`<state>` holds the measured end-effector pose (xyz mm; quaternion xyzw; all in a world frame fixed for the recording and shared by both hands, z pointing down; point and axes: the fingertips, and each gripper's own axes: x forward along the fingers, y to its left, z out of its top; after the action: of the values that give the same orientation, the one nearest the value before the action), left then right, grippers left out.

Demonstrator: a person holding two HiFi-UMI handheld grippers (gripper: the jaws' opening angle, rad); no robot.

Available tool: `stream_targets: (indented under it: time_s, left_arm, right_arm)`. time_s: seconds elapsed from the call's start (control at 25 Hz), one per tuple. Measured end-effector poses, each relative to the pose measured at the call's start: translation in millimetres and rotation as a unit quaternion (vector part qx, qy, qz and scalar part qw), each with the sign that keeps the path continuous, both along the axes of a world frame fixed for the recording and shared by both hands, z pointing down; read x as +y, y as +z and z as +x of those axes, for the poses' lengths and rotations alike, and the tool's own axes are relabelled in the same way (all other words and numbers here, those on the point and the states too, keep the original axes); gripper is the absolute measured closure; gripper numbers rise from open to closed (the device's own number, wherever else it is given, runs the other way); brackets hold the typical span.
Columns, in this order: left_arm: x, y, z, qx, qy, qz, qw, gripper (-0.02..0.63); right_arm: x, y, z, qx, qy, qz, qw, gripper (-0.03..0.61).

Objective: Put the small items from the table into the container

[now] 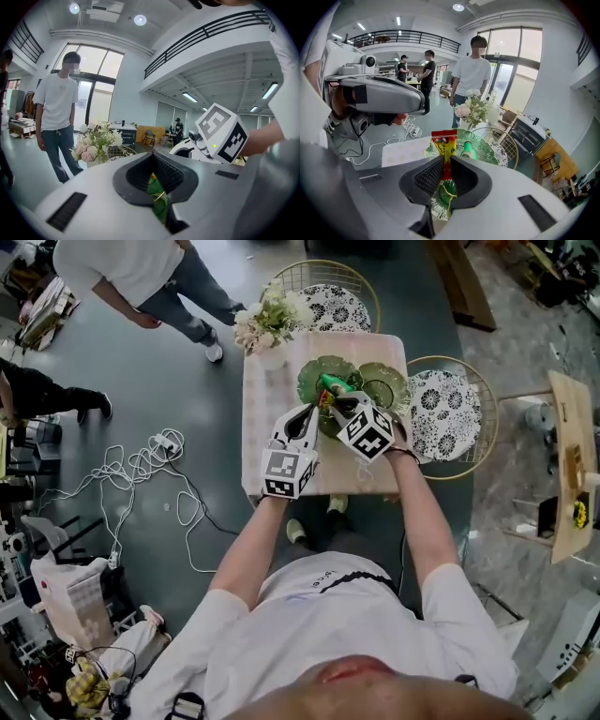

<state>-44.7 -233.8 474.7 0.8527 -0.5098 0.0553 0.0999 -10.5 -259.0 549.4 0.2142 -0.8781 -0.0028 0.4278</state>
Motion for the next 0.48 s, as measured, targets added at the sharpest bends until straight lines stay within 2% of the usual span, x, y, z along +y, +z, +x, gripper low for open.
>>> stream_targets:
  time_s: [0.24,0.48]
  left_arm:
    - [-5.6,9.9,-1.1,-0.001,-0.006,-0.010,0.9999,0.607]
    - [-9.1,11.9,0.2,-0.001,-0.008,-0.012,0.9999,0.607]
  right_arm:
    - [-4.1,10.4,-1.4,0.015,-0.010,-0.003,1.000,0.523]
    - [-3.5,12.6,-0.9,0.019,-0.016,-0.006,1.000,0.480]
